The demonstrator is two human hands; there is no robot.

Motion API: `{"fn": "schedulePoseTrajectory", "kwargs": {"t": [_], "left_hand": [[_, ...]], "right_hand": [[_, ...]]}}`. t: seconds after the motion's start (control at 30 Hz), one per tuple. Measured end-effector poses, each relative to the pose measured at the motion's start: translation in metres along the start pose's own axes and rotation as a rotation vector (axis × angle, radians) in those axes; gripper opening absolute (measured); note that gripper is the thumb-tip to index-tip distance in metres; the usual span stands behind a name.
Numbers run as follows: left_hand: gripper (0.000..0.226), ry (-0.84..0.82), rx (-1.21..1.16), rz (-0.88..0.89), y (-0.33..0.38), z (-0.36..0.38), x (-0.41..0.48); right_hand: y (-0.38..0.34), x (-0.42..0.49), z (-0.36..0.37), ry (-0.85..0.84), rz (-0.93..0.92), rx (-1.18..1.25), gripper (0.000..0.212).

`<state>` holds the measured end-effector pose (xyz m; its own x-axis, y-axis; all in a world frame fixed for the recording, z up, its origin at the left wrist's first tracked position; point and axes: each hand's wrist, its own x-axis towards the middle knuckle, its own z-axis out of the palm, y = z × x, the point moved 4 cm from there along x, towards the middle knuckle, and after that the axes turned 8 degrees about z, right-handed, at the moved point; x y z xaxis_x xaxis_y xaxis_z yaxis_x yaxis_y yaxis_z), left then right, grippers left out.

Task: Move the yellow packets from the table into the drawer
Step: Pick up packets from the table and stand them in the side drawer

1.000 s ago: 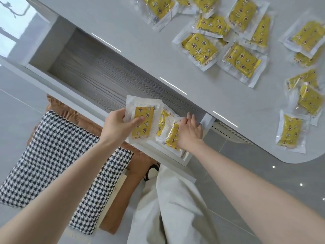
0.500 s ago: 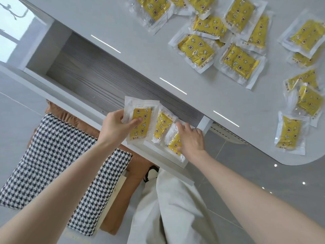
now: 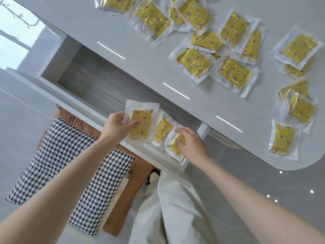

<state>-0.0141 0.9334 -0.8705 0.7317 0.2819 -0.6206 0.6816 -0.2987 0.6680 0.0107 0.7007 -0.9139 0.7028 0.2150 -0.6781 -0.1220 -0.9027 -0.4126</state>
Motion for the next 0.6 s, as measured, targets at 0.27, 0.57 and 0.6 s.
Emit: {"fn": "schedulePoseTrajectory", "kwargs": {"t": [0.27,0.57,0.6], "left_hand": [[0.035,-0.244,0.092,-0.017,0.000,0.013,0.037],[0.039,-0.001,0.076,-0.029,-0.035,0.018,0.091],[0.039,0.006,0.110,-0.009,-0.038,0.017,0.096]], "right_hand": [[-0.057,0.027,0.019,-0.300,0.259,0.938,0.026],[-0.062,0.080,0.059,-0.116,0.444,0.670,0.022],[-0.065,0.083,0.057,-0.087,0.409,0.595,0.025]]}}
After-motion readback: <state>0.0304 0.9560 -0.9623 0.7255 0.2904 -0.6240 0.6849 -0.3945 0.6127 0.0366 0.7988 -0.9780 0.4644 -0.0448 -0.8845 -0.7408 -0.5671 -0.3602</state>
